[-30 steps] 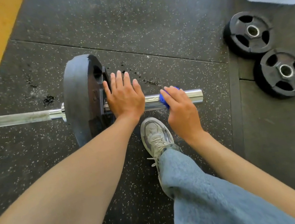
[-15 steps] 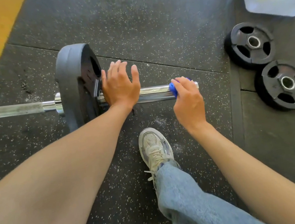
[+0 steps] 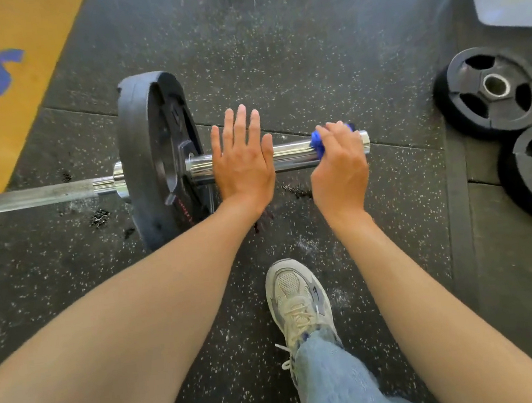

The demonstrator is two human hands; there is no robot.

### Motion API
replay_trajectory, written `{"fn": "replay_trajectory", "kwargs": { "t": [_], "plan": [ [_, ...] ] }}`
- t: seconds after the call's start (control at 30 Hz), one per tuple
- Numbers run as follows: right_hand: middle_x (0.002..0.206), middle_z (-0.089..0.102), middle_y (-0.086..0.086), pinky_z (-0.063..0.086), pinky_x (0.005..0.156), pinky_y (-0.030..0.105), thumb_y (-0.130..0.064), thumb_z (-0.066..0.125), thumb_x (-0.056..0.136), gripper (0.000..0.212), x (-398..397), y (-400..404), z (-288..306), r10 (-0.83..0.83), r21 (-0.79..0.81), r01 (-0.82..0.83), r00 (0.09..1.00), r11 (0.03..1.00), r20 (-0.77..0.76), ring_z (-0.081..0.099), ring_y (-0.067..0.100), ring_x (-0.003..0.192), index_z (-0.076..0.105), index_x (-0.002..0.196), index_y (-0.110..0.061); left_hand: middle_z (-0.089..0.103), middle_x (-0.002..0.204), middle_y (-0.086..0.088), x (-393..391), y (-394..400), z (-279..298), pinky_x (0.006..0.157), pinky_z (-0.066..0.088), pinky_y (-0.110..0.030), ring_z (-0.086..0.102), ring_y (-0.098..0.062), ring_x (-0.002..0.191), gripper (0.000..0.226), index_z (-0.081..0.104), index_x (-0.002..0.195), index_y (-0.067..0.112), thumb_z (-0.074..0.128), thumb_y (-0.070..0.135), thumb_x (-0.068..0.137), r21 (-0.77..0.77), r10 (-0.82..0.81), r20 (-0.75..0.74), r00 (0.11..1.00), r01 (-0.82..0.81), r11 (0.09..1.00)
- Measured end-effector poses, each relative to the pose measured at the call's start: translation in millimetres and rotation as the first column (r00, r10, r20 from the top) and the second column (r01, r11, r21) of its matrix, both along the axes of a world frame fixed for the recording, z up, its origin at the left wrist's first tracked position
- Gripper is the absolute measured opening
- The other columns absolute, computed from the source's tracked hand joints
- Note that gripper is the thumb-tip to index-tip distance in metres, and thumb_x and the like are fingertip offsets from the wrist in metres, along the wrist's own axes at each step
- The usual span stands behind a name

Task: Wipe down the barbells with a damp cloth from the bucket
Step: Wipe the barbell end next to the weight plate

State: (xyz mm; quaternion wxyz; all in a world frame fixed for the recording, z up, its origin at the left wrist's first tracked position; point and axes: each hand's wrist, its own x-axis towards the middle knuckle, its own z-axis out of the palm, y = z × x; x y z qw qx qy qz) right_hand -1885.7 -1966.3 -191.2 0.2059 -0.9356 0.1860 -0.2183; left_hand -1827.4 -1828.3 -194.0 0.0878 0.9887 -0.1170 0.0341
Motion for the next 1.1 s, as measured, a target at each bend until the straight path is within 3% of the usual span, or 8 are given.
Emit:
{"fn": "replay_trajectory", "kwargs": {
  "t": [0.13,0.27,0.43,0.57,0.7,0.83,1.0,1.1],
  "plan": [
    [0.136,0.062,0.01,0.041,0.114,0.043,-0.001,0.048,0.095,0.04,20,12,-3,0.343,-0.092,-0.343,0.939,0.935,-0.02,0.052,0.03,0.131,0.063,0.132,-0.005,0.02,0.169,-0.002,31,-8,4,0.127,-0.002,-0.044,0.009,-0.021,0.158,0.059,0.027,0.16,0.018,0.01,0.041,0.109,-0.005,0.043,-0.032,0.999,-0.044,0.999],
    [0.12,0.068,0.009,0.047,0.106,0.047,-0.001,0.054,0.096,0.026,59,-23,-5,0.017,0.045,-0.018,0.999,0.999,0.031,0.06,0.032,0.116,0.071,0.116,-0.006,0.019,0.17,0.0,61,-12,4,0.127,-0.005,-0.043,0.006,-0.019,0.158,0.059,0.024,0.161,0.019,0.007,0.043,0.11,0.01,0.032,-0.067,0.997,-0.032,0.999],
    [0.133,0.064,0.009,0.044,0.113,0.044,0.003,0.06,0.094,0.037,73,-25,-10,0.359,-0.161,-0.352,0.933,0.922,0.018,0.057,0.031,0.126,0.065,0.129,-0.006,0.025,0.168,-0.002,89,-17,5,0.128,-0.003,-0.045,0.01,-0.021,0.158,0.059,0.03,0.16,0.021,0.008,0.044,0.11,0.036,0.055,-0.071,0.996,-0.052,0.998],
    [0.125,0.066,0.009,0.04,0.115,0.046,0.003,0.056,0.093,0.032,104,-45,-7,0.049,-0.019,-0.048,0.998,0.999,0.046,0.06,0.033,0.12,0.069,0.12,-0.006,0.025,0.168,-0.002,109,-20,4,0.128,-0.004,-0.047,0.009,-0.022,0.158,0.06,0.032,0.159,0.025,0.006,0.045,0.109,0.053,0.056,-0.077,0.995,-0.052,0.997],
    [0.132,0.063,0.007,0.044,0.112,0.038,-0.001,0.054,0.096,0.035,115,-31,-15,0.436,-0.223,-0.416,0.898,0.882,0.05,0.058,0.029,0.123,0.065,0.129,-0.007,0.028,0.167,-0.003,133,-24,4,0.127,-0.001,-0.049,0.011,-0.021,0.157,0.059,0.035,0.158,0.026,0.008,0.045,0.109,0.023,0.076,-0.086,0.993,-0.074,0.997],
    [0.125,0.066,0.006,0.031,0.115,0.029,-0.001,0.056,0.095,0.029,152,-51,-10,0.047,0.002,-0.048,0.994,0.999,0.095,0.059,0.029,0.119,0.069,0.12,-0.008,0.027,0.167,-0.002,163,-26,3,0.127,-0.001,-0.049,0.01,-0.02,0.158,0.061,0.032,0.159,0.027,0.006,0.047,0.108,0.019,0.084,-0.098,0.992,-0.082,0.996],
    [0.132,0.064,0.008,0.031,0.12,0.036,0.001,0.054,0.094,0.038,188,-45,-18,0.395,-0.167,-0.378,0.915,0.911,0.08,0.058,0.029,0.126,0.065,0.129,-0.007,0.025,0.168,-0.001,206,-32,4,0.127,-0.003,-0.049,0.009,-0.019,0.158,0.059,0.03,0.16,0.027,0.007,0.046,0.108,0.013,0.107,-0.127,0.986,-0.107,0.994],
    [0.127,0.067,0.008,0.032,0.119,0.04,0.001,0.054,0.094,0.034,219,-58,-13,0.027,0.039,-0.031,0.994,0.999,0.105,0.058,0.032,0.125,0.069,0.124,-0.006,0.022,0.169,0.0,233,-35,6,0.127,-0.006,-0.049,0.006,-0.019,0.158,0.06,0.03,0.16,0.028,0.007,0.046,0.108,0.027,0.121,-0.159,0.98,-0.118,0.993]
  ]
}}
